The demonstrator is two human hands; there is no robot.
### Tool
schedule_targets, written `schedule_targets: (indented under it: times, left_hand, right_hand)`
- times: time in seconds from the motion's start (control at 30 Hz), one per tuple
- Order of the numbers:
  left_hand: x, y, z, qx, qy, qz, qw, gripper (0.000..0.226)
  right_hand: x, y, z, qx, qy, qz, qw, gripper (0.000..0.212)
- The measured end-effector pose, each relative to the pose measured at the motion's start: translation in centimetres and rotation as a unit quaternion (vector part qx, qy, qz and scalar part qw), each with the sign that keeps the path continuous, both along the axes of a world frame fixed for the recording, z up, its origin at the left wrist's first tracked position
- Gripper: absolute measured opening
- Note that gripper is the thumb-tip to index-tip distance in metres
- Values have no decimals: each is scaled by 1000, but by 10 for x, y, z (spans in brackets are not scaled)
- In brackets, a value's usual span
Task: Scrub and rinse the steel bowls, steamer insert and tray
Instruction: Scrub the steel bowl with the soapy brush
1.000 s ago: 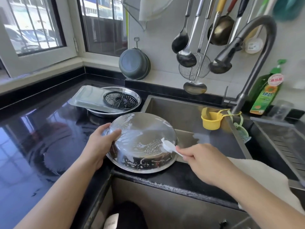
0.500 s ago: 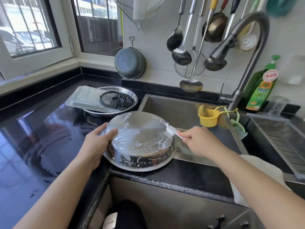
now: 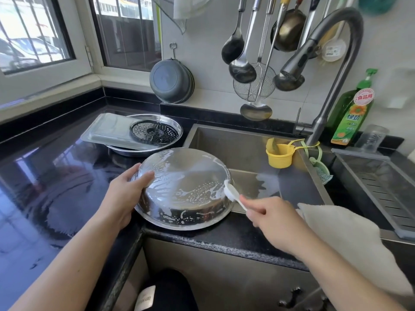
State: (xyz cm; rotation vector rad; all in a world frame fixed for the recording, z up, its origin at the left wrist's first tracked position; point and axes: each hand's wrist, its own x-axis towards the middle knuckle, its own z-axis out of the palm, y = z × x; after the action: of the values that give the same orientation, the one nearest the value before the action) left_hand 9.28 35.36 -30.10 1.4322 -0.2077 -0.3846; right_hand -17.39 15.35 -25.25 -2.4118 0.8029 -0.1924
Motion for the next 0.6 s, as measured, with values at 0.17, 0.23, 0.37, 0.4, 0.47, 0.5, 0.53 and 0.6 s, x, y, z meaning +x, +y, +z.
schedule_targets:
  times: [0.17, 0.23, 0.37, 0.4, 0.47, 0.5, 0.53, 0.6]
  left_hand:
    - [-1, -2, 2, -10, 7, 6, 1000, 58]
    - [2, -1, 1, -3, 15, -2, 1000, 57]
    - [1, -1, 2, -1, 13, -11, 1000, 48]
    - [0, -2, 3, -2, 12, -10, 1000, 47]
    - [0, -1, 3, 4, 6, 2, 1000, 48]
    - [0, 0, 2, 7, 2, 11, 1000, 52]
    - [0, 0, 2, 9, -2, 20, 1000, 54]
    - [0, -1, 1, 9, -10, 28, 1000, 54]
  right_hand:
    - [10, -2, -26, 127, -83, -62, 986, 43]
    - [25, -14, -20, 127, -71, -73, 987, 39]
    - [55, -35, 0, 216, -55, -109, 969, 35]
    - [58, -33, 1, 226, -49, -112, 966, 34]
    - [54, -24, 1, 239, -42, -112, 964, 31]
    - [48, -16, 0, 244, -42, -108, 963, 30]
    - [38, -7, 1, 250, -46, -100, 962, 28]
    - [18, 12, -1, 252, -51, -74, 963, 21]
